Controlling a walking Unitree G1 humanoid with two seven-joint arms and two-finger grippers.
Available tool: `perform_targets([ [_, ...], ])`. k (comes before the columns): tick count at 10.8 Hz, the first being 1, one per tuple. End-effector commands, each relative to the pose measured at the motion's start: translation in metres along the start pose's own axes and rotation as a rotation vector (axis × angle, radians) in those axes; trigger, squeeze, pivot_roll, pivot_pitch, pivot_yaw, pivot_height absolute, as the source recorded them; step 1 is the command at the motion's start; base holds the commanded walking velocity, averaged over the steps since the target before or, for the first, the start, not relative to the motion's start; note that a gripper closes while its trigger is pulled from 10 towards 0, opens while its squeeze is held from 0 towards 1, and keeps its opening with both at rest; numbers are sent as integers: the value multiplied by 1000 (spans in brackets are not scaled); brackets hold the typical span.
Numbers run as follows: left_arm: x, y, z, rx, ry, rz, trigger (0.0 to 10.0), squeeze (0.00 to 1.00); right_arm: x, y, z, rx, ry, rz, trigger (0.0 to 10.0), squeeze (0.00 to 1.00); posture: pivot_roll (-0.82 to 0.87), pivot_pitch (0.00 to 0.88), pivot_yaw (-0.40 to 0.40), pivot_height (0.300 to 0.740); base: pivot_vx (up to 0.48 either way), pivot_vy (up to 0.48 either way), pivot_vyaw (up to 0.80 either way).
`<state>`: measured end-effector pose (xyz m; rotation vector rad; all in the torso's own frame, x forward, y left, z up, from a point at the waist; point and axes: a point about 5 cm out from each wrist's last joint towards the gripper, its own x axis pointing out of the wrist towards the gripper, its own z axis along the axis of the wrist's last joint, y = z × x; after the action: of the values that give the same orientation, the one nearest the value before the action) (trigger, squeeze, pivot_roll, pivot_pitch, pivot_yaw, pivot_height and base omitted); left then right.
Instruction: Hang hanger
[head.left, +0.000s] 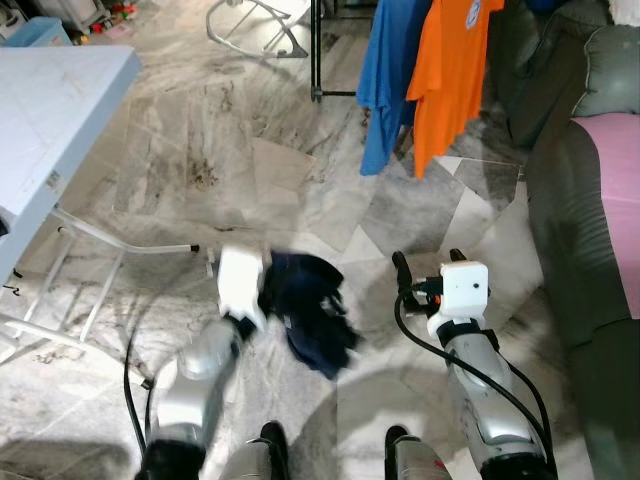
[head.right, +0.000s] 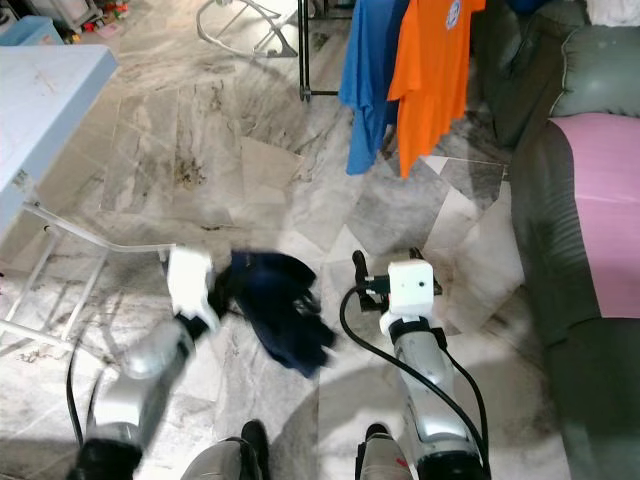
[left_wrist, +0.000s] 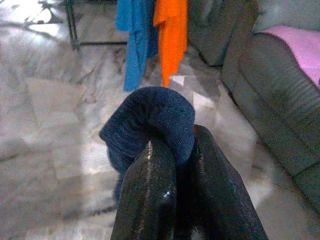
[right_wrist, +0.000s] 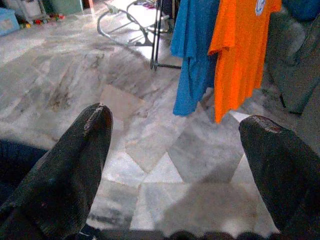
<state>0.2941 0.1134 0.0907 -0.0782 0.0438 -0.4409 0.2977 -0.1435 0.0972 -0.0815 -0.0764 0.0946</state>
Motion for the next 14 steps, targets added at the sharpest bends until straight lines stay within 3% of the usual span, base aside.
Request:
perform_targets([
  [1,-6,4,1,4,-29,51,10000,0,0,3,-2,12,9,1,10000,0,-111,245,94,740,0,0,0],
  [4,-5,7,8,-23,-59,92,10000,0,5,5,2,11,-4,32,10000,0,-102,232,84,740,109,0,0],
  [6,7,4,14,-21,-83,81,10000,0,11,5,4,11,-10,28,10000,0,-107,220,94,740,341,0,0],
  [9,15,-6,18,-22,-107,39,10000,0,3,7,3,22,-14,16,10000,0,-146,211,100,740,439,0,0],
  [14,11,-1,11,-26,-103,99,10000,0,0,-6,0,32,2,-7,10000,0,-151,209,71,740,453,0,0],
])
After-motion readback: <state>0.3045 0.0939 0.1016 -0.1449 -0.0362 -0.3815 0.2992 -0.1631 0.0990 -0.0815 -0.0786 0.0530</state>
